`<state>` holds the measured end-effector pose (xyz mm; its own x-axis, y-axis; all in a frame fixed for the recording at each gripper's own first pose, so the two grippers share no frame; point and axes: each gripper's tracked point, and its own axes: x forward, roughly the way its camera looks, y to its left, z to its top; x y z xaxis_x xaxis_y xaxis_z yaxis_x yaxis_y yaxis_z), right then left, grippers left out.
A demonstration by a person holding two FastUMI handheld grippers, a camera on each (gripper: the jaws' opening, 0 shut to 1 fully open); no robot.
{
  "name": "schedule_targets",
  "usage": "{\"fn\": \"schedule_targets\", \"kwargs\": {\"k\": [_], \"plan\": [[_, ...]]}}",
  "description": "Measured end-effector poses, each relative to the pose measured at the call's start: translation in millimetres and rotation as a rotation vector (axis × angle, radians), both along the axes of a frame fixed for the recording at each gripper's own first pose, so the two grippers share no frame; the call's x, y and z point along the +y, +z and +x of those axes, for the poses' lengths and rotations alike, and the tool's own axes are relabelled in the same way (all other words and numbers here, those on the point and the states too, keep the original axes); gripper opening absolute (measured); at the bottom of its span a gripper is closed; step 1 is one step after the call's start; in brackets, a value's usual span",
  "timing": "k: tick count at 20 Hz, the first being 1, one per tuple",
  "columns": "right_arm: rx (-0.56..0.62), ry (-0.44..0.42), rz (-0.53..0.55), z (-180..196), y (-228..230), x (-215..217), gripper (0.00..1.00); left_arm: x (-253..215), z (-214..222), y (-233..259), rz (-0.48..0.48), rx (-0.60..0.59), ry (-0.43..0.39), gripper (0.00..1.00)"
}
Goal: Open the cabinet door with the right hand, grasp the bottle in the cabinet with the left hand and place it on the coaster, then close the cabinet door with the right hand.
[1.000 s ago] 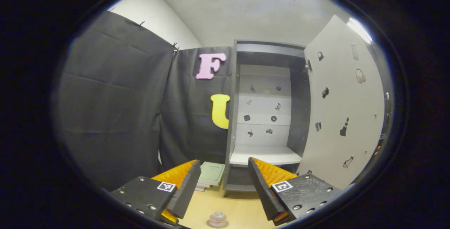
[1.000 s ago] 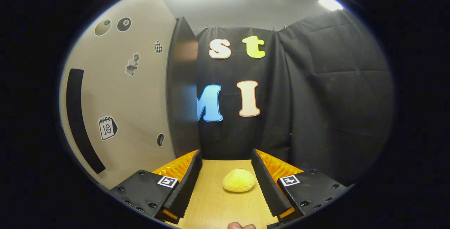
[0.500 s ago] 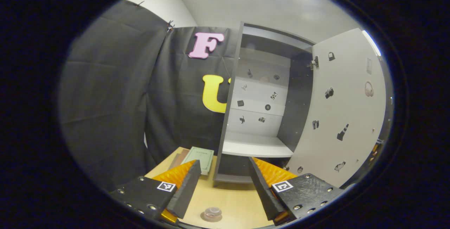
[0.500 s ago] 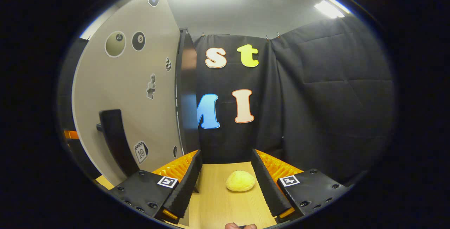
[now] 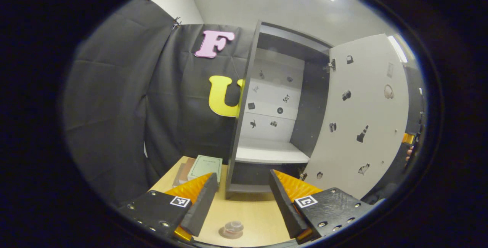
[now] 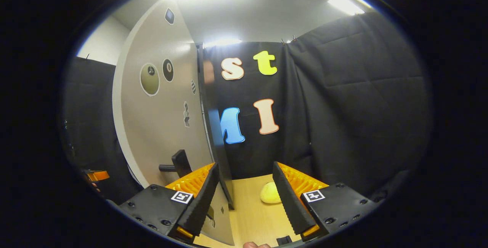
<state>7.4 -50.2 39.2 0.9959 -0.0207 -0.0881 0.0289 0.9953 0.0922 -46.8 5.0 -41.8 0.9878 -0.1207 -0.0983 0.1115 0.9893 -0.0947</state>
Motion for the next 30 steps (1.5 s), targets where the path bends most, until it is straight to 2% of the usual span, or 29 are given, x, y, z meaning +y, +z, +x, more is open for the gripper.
{"fn": "schedule_targets", "kwargs": {"k": [3, 6, 7, 8, 11, 12, 13, 14, 15, 16, 18, 19, 21, 22, 23, 24, 26, 27, 30], "plan": [[-0.013, -0.015, -0.01, -1.1, 4.5, 5.3, 0.9, 13.6, -2.6, -11.1, -0.023, 0.011, -0.006, 0.82], [-0.023, -0.023, -0.115, -2.7, 11.2, 9.1, 0.89, 24.2, -7.5, -24.5, 0.008, 0.043, -0.02, 0.86], [-0.027, -0.038, -0.15, -4.9, 13.0, 8.3, 0.89, 29.6, -9.7, -25.8, 0.024, 0.044, -0.02, 0.82], [-0.038, -0.057, -0.165, -7.3, 15.1, 8.4, 0.81, 34.0, -12.2, -25.1, 0.035, 0.042, -0.022, 0.82], [-0.03, -0.053, -0.091, -7.7, 7.2, 22.9, 0.82, 39.0, -13.7, -27.7, 0.041, 0.045, -0.038, 0.84], [-0.024, -0.041, -0.061, -7.2, 5.1, 29.1, 0.89, 40.1, -14.1, -28.7, 0.042, 0.047, -0.044, 0.84], [-0.023, -0.028, -0.044, -7.0, 4.4, 34.2, 0.82, 41.9, -14.3, -29.8, 0.046, 0.051, -0.045, 0.84], [-0.027, -0.018, -0.04, -6.9, 5.1, 40.7, 0.82, 44.2, -15.0, -30.3, 0.05, 0.05, -0.048, 0.84], [-0.029, -0.007, -0.044, -6.9, 5.3, 47.5, 0.82, 44.7, -15.9, -28.6, 0.051, 0.047, -0.052, 0.82], [-0.027, 0.006, -0.056, -7.2, 6.0, 56.1, 0.89, 45.6, -16.4, -27.7, 0.053, 0.047, -0.058, 0.82], [-0.019, 0.03, -0.075, -8.8, 4.6, 72.7, 0.89, 47.7, -17.3, -30.2, 0.057, 0.049, -0.066, 0.84], [-0.015, 0.044, -0.07, -9.6, 2.9, 81.3, 0.82, 49.2, -19.0, -31.0, 0.061, 0.049, -0.072, 0.82], [-0.013, 0.07, -0.037, -13.9, -0.2, 102.5, 0.82, 53.6, -19.8, -33.0, 0.089, 0.048, -0.073, 0.82], [-0.007, 0.08, -0.012, -15.0, -2.5, 112.1, 0.89, 55.8, -21.1, -35.8, 0.106, 0.051, -0.075, 0.82], [-0.004, 0.094, 0.008, -12.8, -4.2, 121.4, 0.89, 57.3, -22.5, -36.0, 0.114, 0.049, -0.077, 0.82], [-0.001, 0.111, 0.021, -11.1, -4.9, 131.4, 0.82, 57.6, -22.8, -35.1, 0.116, 0.047, -0.08, 0.82], [0.007, 0.131, 0.033, -6.0, -7.1, 148.4, 0.82, 63.8, -25.6, -36.6, 0.112, 0.049, -0.079, 0.82], [0.006, 0.142, 0.031, -3.3, -7.1, 155.9, 0.9, 67.9, -26.5, -36.8, 0.108, 0.052, -0.074, 0.82], [0.014, 0.195, 0.04, 9.7, -8.7, 181.4, 0.89, 85.1, -29.1, -36.7, 0.102, 0.051, -0.046, 0.82]]}}
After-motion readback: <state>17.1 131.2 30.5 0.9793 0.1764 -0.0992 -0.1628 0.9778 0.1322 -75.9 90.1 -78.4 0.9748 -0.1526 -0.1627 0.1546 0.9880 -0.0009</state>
